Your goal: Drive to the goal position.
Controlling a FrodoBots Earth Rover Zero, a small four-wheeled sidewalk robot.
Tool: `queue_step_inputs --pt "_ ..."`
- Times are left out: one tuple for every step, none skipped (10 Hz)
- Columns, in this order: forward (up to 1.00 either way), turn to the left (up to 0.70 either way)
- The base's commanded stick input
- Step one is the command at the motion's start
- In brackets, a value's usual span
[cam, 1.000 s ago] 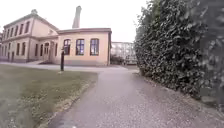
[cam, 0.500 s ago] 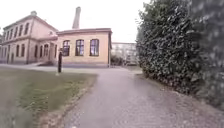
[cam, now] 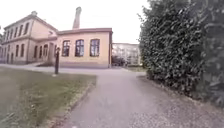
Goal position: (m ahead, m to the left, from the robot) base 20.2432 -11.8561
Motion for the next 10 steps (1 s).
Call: queue_step_inputs --pt "0.85 -0.28" --pt "0.85 0.01" --pt "0.85 0.01" --pt "0.85 0.01" --pt "0.85 0.01" --pt "0.85 0.01" --pt "0.85 -0.33" --pt "0.85 -0.33" --pt "0.85 -0.19" --pt "0.85 0.01"
